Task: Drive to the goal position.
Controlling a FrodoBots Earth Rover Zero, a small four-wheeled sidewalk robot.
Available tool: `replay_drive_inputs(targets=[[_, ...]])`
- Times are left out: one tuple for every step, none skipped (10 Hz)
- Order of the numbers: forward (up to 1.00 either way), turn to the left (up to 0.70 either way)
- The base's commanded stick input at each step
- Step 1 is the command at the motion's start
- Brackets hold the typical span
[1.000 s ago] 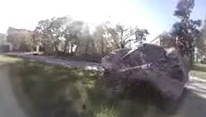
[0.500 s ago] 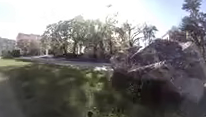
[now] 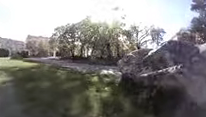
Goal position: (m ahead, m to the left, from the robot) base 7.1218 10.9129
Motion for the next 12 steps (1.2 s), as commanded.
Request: replay_drive_inputs(targets=[[0.43,0.43],[0.43,0.43],[0.43,0.43],[0.43,0.43],[0.43,0.43],[0.43,0.43],[0.43,0.43],[0.43,0.43],[0.43,0.43],[0.43,0.43],[0.43,0.43],[0.43,0.43]])
